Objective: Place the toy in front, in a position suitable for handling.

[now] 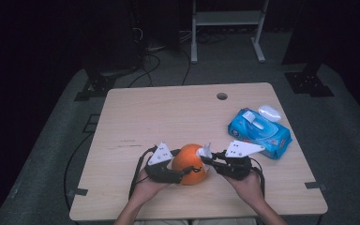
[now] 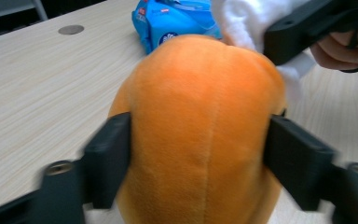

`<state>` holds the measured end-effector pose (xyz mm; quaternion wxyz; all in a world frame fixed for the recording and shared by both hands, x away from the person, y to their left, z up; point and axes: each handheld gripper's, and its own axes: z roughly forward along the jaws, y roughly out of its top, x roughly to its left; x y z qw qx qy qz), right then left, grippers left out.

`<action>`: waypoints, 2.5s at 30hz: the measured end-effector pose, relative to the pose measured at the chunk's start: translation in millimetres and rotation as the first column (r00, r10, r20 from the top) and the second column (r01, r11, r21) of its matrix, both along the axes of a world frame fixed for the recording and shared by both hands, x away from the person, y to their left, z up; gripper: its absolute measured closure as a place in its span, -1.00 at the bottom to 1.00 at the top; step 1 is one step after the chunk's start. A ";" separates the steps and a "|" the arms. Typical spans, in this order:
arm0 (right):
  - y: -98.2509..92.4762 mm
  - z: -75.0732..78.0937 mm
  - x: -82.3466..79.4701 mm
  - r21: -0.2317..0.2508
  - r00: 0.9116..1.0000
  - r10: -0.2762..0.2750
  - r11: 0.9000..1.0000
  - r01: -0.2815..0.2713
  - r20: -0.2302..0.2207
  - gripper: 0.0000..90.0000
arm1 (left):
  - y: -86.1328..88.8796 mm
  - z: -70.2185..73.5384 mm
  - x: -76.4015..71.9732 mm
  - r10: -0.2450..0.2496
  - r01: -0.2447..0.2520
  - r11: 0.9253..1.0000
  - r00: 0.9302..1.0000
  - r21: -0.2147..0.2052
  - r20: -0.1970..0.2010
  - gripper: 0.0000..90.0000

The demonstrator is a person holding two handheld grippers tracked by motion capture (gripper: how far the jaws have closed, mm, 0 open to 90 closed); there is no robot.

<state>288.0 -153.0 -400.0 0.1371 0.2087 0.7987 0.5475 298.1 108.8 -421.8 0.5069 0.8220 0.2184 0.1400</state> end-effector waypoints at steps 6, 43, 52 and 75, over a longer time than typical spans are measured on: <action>25.3 9.7 -14.6 -0.074 0.992 0.077 0.995 -0.071 0.095 0.73 | -21.8 2.3 -17.7 -0.052 0.040 0.994 0.991 0.098 0.125 -0.07; 0.6 11.9 -11.8 -0.087 0.996 -0.005 0.996 0.013 0.089 0.74 | -25.6 -0.8 -13.1 -0.027 0.020 0.996 0.996 0.087 0.080 -0.23; 5.9 10.2 -9.3 -0.090 0.994 -0.008 0.996 0.017 0.106 0.74 | -12.3 -2.6 -2.9 0.029 -0.029 0.999 1.000 0.025 -0.001 -0.23; -3.7 -4.2 5.1 -0.015 0.999 -0.032 0.999 0.033 0.039 0.74 | -6.7 -3.9 2.8 0.036 -0.036 0.999 0.998 -0.011 -0.047 -0.28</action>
